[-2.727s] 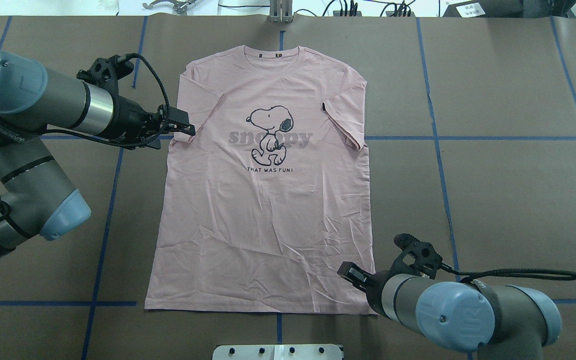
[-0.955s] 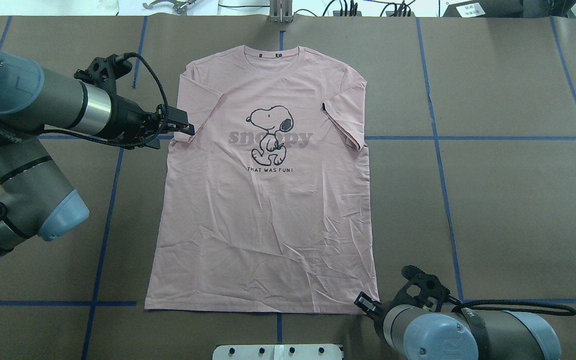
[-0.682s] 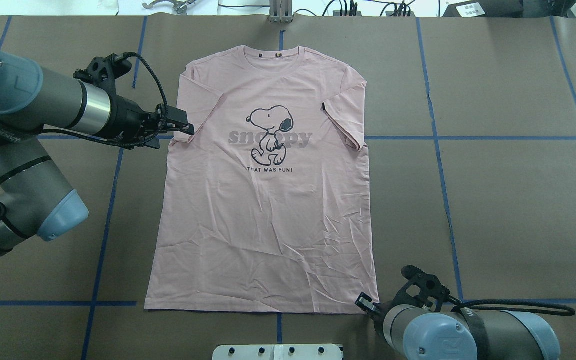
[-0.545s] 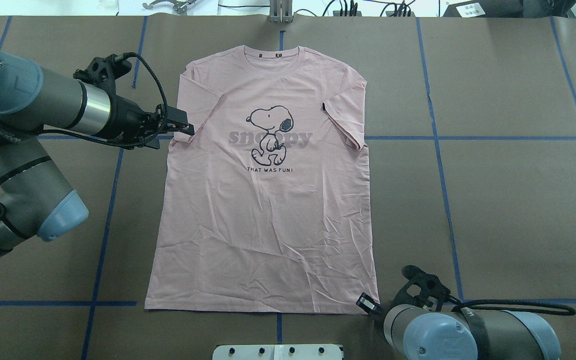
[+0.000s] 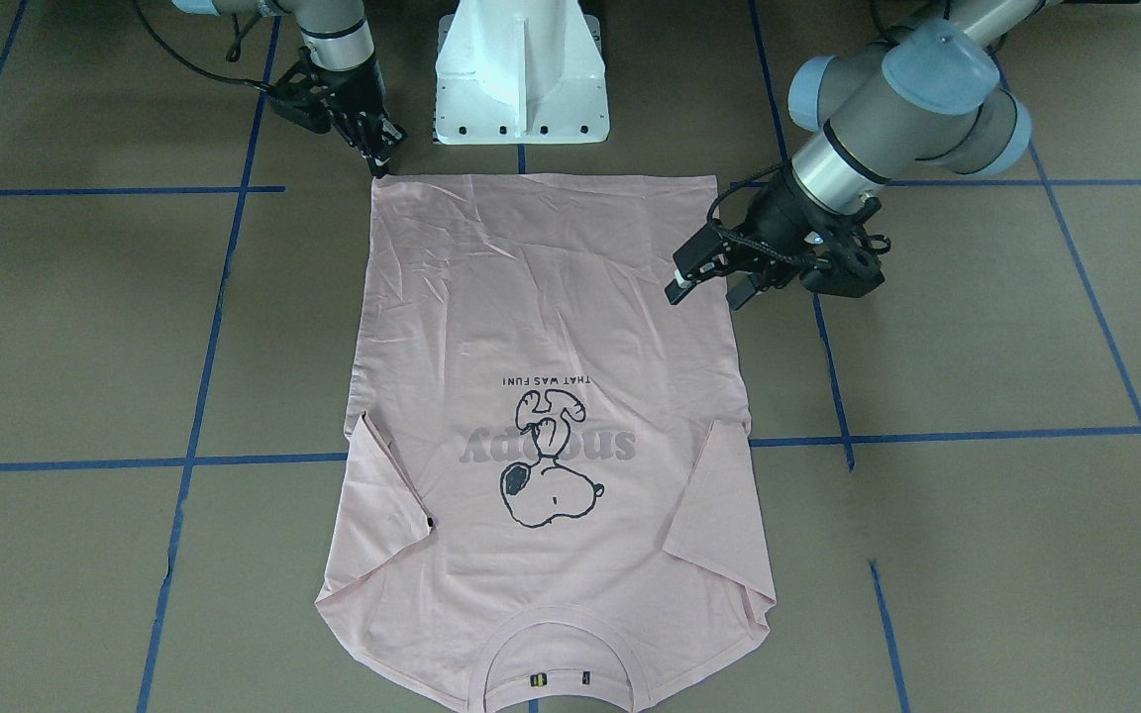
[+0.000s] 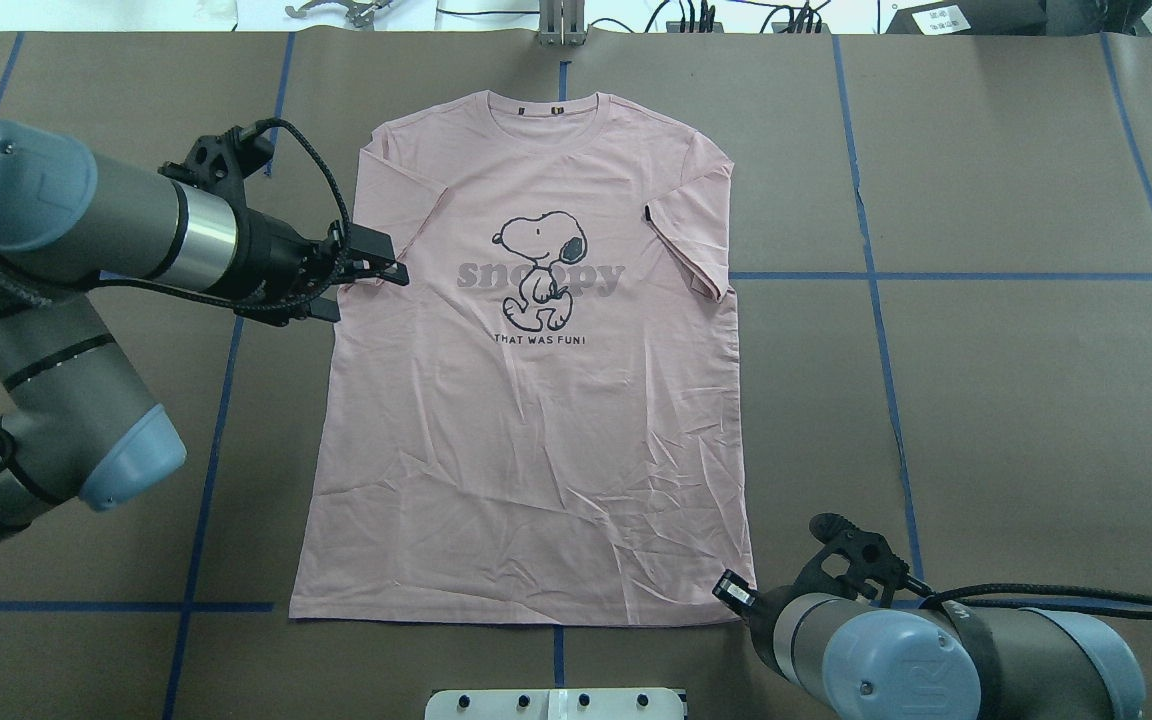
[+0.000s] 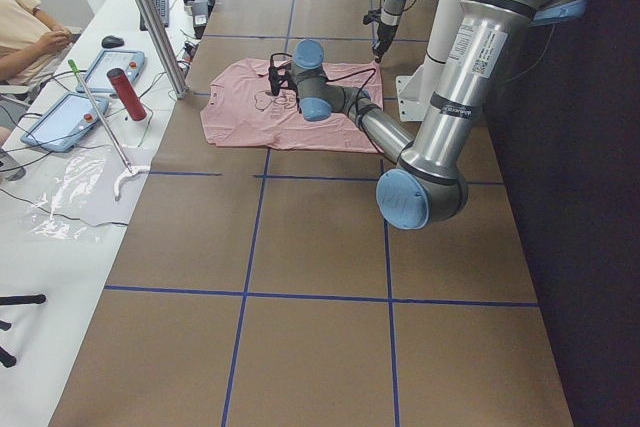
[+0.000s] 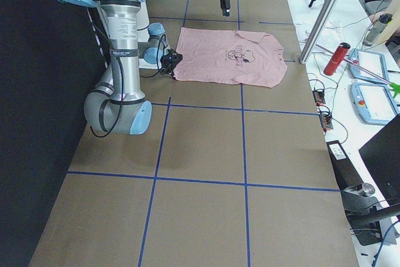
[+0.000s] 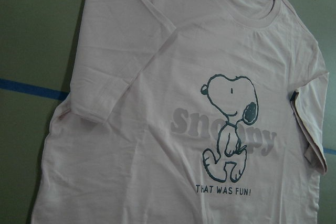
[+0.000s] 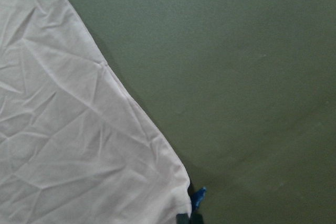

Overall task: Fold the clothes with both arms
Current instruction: 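Move the left gripper to the other hem corner and grasp both corners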

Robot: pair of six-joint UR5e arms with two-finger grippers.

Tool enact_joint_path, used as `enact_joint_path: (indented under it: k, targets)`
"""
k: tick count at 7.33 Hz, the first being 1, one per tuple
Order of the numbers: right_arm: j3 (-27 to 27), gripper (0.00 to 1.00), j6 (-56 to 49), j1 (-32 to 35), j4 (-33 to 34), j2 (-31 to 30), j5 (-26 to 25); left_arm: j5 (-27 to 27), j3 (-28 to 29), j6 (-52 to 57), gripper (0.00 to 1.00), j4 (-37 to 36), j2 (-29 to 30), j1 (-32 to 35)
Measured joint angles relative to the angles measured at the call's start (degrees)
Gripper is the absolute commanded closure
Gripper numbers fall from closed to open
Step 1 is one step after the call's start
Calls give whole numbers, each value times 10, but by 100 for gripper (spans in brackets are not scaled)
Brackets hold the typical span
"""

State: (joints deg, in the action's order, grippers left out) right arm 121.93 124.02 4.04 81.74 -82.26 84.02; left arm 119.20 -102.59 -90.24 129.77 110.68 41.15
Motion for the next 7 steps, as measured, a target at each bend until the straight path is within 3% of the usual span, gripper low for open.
enact_joint_path:
  k: [3,5,7]
  targets:
    - [20,100,0,2,0,-4,0,-142,-94,-59,4,-46,-99,-150]
    - [21,100,0,2,-1,-4,0,-225,-130,-128,7,-127,-121,-244]
    - [21,100,0,2,0,-4,0,-254,-154,-176,20,-203,-127,-289]
